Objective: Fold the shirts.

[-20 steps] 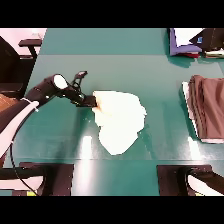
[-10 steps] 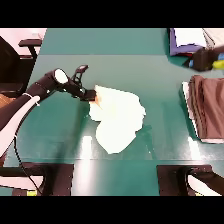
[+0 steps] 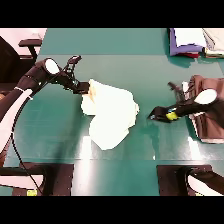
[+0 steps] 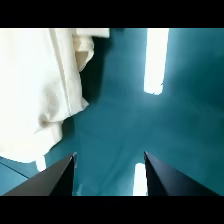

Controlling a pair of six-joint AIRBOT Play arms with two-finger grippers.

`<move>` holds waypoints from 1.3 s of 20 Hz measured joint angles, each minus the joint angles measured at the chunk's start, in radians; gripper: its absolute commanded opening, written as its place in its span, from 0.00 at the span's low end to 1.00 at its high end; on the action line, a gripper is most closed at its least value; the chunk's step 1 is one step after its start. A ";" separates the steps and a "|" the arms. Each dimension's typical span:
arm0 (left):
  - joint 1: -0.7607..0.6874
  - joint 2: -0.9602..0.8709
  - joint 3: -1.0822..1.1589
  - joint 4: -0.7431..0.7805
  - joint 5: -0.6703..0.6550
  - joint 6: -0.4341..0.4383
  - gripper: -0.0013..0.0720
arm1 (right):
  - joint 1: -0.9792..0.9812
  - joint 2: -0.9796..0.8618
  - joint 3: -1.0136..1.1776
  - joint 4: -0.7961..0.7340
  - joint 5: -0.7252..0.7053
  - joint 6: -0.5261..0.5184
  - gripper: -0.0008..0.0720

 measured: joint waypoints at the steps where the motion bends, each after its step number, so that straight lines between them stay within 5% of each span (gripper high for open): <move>1: 0.000 0.000 0.001 0.005 -0.002 0.000 0.05 | 0.027 -0.035 -0.021 0.048 -0.043 -0.019 0.69; 5: 0.001 0.000 0.003 0.015 -0.005 0.001 0.05 | 0.124 -0.180 -0.001 0.152 -0.154 -0.063 0.68; 7: 0.001 0.000 0.003 0.022 -0.005 0.001 0.05 | 0.162 -0.243 0.047 0.172 -0.177 -0.077 0.47; 9: 0.001 0.000 0.003 0.039 -0.005 0.001 0.05 | 0.189 -0.294 0.100 0.176 -0.189 -0.087 0.09; 10: 0.001 0.000 0.003 0.050 -0.005 0.001 0.05 | 0.198 -0.314 0.124 0.175 -0.192 -0.092 0.03; 17: 0.001 0.061 0.007 0.189 0.026 -0.013 0.05 | 0.127 -0.274 0.312 -0.011 -0.134 -0.100 0.03; 26: 0.001 0.463 0.121 0.248 0.162 -0.021 0.05 | -0.110 0.019 0.719 -0.244 0.055 -0.097 0.03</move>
